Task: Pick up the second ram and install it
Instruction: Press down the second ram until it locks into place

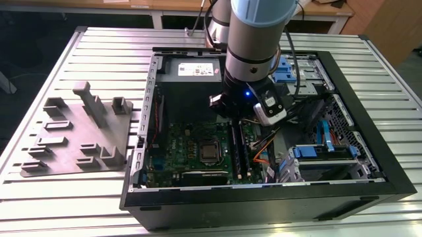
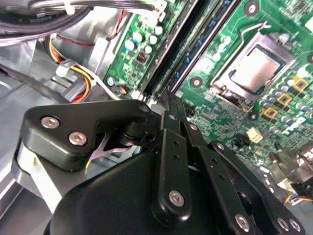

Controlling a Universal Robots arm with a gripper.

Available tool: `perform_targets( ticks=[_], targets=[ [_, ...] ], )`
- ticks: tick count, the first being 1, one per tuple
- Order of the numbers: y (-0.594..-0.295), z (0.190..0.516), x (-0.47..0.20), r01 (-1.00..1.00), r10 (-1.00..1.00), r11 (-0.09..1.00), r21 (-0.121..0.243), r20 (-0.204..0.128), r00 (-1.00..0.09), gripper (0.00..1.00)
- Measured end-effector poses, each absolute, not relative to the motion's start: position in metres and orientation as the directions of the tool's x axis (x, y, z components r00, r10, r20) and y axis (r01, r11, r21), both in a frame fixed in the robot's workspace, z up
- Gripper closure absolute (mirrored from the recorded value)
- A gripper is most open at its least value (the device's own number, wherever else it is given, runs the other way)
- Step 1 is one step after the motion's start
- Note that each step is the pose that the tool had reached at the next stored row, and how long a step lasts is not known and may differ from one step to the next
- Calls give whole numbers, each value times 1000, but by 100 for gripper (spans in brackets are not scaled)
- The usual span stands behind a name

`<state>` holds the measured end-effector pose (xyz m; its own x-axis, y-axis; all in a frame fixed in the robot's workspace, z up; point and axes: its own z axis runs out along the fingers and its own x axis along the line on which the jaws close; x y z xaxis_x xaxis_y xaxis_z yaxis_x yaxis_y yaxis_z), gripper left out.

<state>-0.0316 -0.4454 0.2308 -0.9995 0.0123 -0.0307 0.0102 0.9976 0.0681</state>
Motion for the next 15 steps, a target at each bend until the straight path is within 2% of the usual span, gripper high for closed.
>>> perform_targets(
  ticks=[15],
  targets=[
    [-442, 220, -32, 10, 12, 998, 68, -30, -999, 90]
  ],
)
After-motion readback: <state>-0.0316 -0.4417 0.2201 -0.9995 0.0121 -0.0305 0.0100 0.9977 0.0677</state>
